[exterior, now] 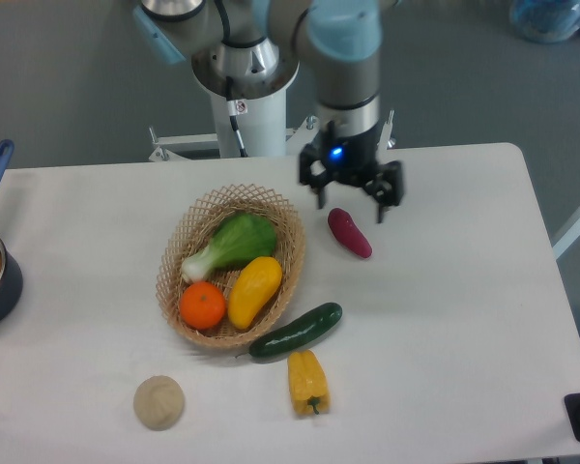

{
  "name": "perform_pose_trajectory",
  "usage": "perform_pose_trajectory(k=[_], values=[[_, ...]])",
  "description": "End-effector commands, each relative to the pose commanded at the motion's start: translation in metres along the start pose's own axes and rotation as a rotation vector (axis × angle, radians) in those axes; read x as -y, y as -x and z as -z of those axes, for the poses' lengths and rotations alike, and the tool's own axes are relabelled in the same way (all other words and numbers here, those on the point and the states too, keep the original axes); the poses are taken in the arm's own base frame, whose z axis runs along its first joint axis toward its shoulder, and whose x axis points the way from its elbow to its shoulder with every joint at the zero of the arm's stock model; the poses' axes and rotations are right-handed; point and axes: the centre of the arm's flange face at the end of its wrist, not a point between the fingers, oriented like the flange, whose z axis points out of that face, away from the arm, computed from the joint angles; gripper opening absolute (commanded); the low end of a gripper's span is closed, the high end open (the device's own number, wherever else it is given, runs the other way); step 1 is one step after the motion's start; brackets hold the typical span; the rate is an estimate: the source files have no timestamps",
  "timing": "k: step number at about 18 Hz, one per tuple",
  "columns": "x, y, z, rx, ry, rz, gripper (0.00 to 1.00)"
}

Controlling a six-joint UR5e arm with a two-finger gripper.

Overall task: Pick up the mango from the basket
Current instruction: 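Move the open gripper over the basket above the yellow mango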

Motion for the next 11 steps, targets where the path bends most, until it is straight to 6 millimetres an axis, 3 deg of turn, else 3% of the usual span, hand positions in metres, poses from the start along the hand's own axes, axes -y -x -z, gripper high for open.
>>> perform_pose_trajectory(k=[5,11], values=[[0.024,-0.029,-0.04,-0.08,0.03,-0.056,1.0],[0.032,-0.033,-0.063,-0.154,0.014,-0.046,1.0]])
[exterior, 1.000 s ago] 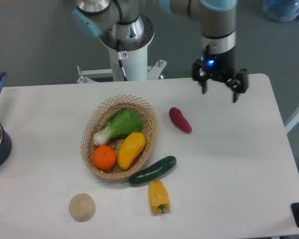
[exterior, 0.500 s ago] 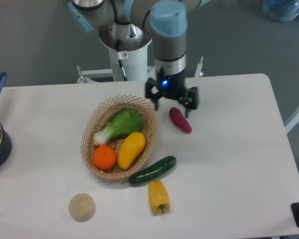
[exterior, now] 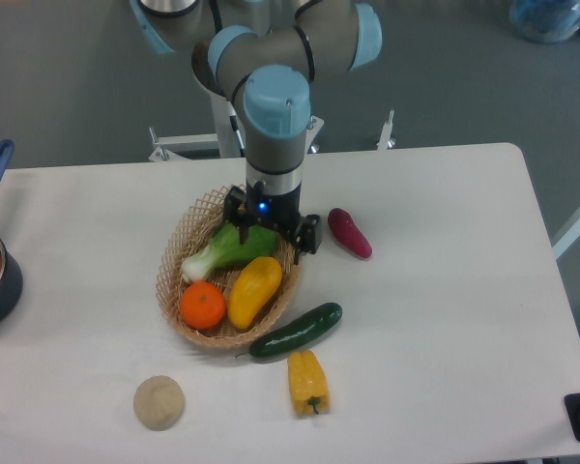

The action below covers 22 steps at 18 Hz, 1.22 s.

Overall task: Pick up the mango from the basket
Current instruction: 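Move the open gripper over the basket above the yellow mango, then lower the gripper into the basket around the yellow mango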

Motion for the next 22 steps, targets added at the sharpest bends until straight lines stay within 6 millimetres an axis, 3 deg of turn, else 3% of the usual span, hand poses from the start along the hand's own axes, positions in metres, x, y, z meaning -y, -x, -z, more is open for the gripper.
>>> perform_pose_trajectory(k=[3,8,22], values=[[0.002,0.0,-0.022,-0.028,0.03,-0.004,1.0],[0.006,-0.002,-0.044,-0.053,0.053,-0.014,1.0],[0.008,0.003,-0.066,-0.064,0.067,-0.024,1.0]])
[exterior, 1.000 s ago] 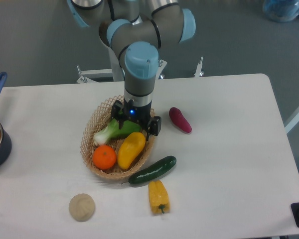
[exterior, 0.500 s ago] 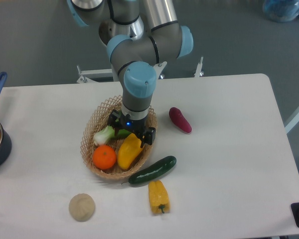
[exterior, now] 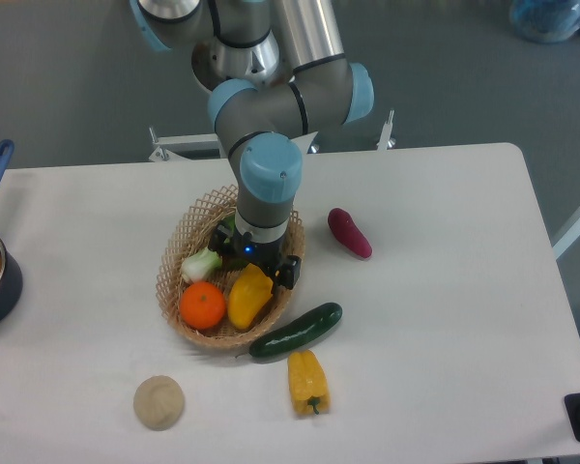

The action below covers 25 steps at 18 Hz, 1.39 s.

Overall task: Pick up the mango from the basket
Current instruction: 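Lower the gripper into the basket around the yellow mango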

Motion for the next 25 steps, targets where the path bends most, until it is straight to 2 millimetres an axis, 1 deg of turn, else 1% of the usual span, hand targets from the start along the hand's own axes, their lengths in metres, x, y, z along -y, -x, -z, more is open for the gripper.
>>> perform_pose_trajectory(k=[7,15,18,20,21,22,25], values=[[-0.001,0.002,-0.01,-0.009,0.017,-0.002,1.0],[-0.003,0.004,-0.015,0.0,0.034,-0.001,1.0],[-0.006,0.004,-0.019,0.002,0.051,-0.001,1.0],[-0.002,-0.003,-0.022,0.016,0.071,-0.018,1.0],[-0.002,-0.003,-0.022,0.017,0.071,-0.02,1.0],[-0.001,-0.003,-0.021,0.019,0.069,-0.02,0.98],[-0.001,-0.004,-0.02,0.02,0.07,-0.02,0.69]])
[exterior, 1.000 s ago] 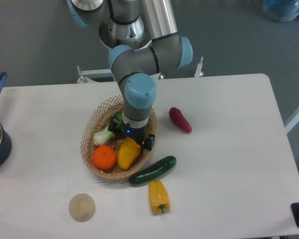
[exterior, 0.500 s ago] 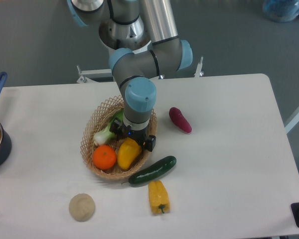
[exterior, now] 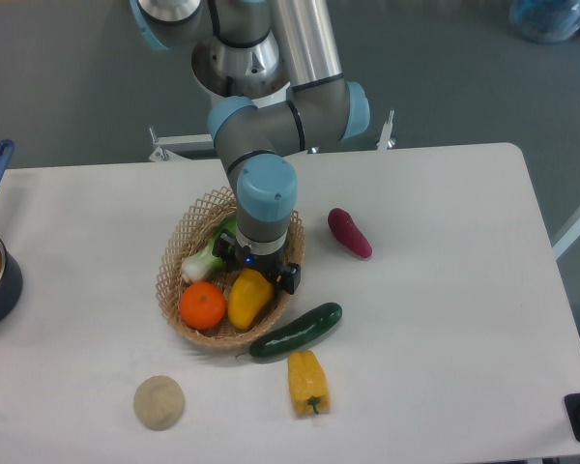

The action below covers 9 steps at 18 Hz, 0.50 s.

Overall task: Pick up the mango from the basket
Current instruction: 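Lower the gripper into the basket around the yellow mango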

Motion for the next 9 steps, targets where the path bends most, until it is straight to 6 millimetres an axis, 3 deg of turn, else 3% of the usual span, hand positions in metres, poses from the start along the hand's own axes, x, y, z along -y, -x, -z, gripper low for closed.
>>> perform_pose_trajectory(k=[4,9], values=[[0.0,0.0,0.003,0.006,-0.003,-0.004,0.47],[0.002,0.002,0.012,0.017,-0.018,-0.042,0.41]])
